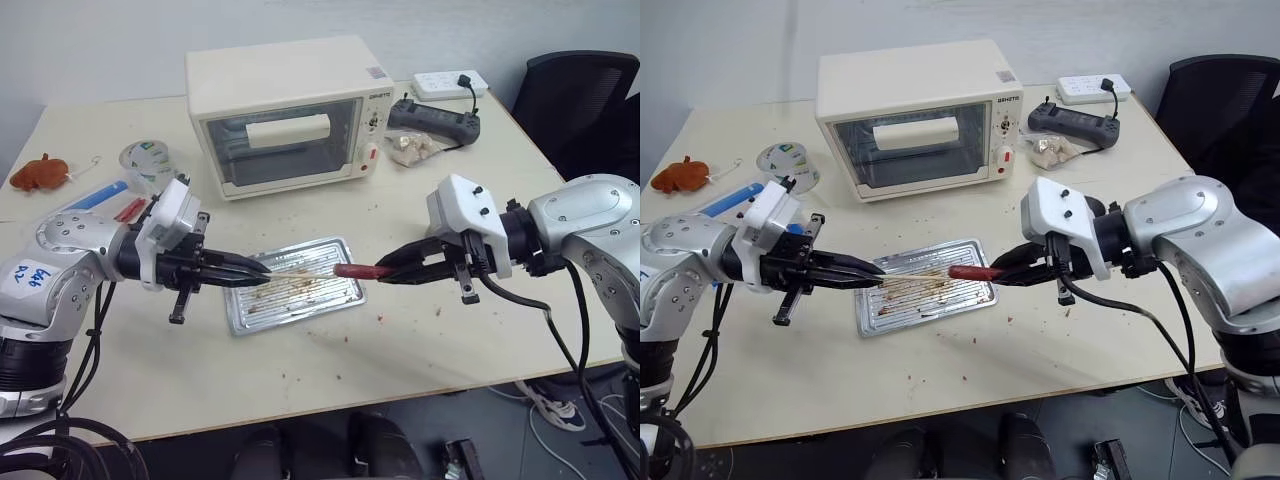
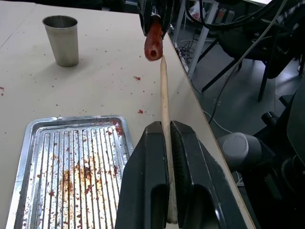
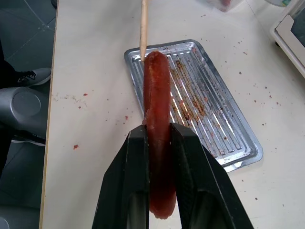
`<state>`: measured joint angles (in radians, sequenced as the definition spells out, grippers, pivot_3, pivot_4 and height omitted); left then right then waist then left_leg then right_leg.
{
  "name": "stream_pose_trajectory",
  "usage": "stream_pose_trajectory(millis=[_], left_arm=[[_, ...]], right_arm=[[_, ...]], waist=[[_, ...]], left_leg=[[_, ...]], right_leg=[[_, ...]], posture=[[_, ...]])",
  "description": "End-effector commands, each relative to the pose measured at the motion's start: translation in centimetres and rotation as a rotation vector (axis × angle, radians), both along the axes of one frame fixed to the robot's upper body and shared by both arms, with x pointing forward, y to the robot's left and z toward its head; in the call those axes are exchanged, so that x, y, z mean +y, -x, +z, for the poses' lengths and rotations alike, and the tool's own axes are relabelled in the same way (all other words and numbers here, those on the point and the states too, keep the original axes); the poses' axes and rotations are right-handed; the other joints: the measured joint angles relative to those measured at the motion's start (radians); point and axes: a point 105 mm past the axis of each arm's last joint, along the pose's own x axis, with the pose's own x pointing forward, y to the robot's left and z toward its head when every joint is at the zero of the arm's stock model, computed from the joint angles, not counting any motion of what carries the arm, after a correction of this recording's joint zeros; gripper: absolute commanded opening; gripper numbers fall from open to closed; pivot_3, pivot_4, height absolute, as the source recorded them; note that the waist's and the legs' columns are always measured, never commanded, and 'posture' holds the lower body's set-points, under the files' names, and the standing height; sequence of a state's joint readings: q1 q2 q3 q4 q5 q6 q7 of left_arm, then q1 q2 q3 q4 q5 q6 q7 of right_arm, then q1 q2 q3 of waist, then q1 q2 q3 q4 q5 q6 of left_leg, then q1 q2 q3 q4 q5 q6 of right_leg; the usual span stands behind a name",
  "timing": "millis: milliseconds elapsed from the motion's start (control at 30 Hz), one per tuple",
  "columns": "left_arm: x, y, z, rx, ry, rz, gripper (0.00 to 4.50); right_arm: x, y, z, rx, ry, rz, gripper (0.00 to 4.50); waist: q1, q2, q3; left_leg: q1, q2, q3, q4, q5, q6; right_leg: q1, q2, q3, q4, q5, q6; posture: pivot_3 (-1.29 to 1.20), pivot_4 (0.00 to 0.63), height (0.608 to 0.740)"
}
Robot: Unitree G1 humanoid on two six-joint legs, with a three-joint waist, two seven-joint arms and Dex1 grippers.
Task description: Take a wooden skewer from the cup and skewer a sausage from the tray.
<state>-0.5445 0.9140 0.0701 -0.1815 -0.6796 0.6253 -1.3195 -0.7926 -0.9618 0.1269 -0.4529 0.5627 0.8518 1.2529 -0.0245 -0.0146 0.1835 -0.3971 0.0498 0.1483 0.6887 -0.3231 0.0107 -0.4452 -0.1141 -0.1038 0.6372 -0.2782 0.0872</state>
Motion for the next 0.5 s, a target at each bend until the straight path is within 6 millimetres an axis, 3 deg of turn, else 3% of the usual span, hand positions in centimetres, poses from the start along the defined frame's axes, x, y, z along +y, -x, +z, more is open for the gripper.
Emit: stream_pose_trajectory(millis=[33,500], left_arm=[[0.6,0.1,1.0,-0.061,-0.015,0.008,0.0],[-0.4,0.1,1.2,-0.071,-0.001,-0.029,0.0]], right_arm=[[-0.5,0.5,0.9,-0.054,-0.004,0.0,0.65],[-0.2,0.5,1.0,-0.055,-0.015,0.005,0.65]], waist=[[0.0,0.0,0.0],[0.0,0.0,0.0]], left_leg=[[0.0,0.0,0.0,0.0,0.0,0.0],[0.0,0.0,0.0,0.001,0.0,0.0]], right_leg=[[0.0,0.0,0.0,0.0,0.0,0.0],[0.0,0.0,0.0,0.0,0.0,0.0]], posture=[[0.0,0.15,0.74],[0.0,0.15,0.74]])
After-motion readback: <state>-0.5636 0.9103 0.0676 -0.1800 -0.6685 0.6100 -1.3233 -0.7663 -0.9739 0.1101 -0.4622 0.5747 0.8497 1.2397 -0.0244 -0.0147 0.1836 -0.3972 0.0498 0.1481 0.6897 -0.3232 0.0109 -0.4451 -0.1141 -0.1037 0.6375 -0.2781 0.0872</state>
